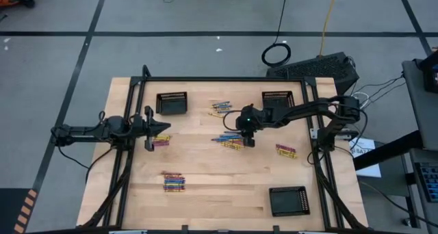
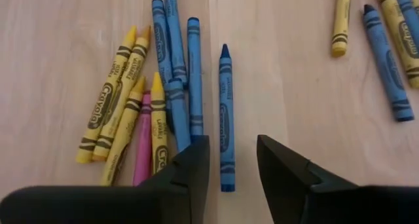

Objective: Sort crayons
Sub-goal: Put the blue crayon into the bottom black bin

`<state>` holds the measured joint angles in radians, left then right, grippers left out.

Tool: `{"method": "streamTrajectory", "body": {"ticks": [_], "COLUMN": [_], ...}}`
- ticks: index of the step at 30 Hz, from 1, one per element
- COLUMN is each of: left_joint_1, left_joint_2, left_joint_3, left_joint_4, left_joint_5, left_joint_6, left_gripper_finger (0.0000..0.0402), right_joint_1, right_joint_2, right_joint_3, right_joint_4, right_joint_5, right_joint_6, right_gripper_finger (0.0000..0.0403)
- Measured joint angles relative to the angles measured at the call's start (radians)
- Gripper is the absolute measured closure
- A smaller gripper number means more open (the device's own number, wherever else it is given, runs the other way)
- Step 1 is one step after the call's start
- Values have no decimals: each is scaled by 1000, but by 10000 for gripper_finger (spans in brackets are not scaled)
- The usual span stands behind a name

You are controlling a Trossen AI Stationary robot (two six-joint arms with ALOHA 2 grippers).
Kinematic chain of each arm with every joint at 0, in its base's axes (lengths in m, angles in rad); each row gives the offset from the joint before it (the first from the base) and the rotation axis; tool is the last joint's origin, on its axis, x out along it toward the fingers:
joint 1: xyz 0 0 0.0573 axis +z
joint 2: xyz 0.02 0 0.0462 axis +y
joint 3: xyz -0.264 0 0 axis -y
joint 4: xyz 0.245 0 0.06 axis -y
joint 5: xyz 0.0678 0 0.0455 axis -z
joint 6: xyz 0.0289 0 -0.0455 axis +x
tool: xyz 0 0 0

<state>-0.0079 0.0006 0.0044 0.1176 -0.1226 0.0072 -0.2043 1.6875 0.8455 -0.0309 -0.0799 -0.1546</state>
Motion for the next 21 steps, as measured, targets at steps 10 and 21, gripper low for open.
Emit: {"method": "streamTrajectory", "body": {"ticks": [10, 21], "left_joint_1": [0, -1], "left_joint_2": [0, 0], "left_joint_3": [0, 0], "left_joint_4": [32, 32], "left_joint_5": [0, 18], "left_joint_6": [0, -2], "left_gripper_finger": [402, 402], "right_joint_1": [-14, -24], "right_joint_2": [9, 16], "right_joint_3": [0, 1], "right_joint_4": [13, 17], "right_joint_5": [3, -3], "right_joint_6": [-14, -13], "right_gripper_finger": [287, 287]}}
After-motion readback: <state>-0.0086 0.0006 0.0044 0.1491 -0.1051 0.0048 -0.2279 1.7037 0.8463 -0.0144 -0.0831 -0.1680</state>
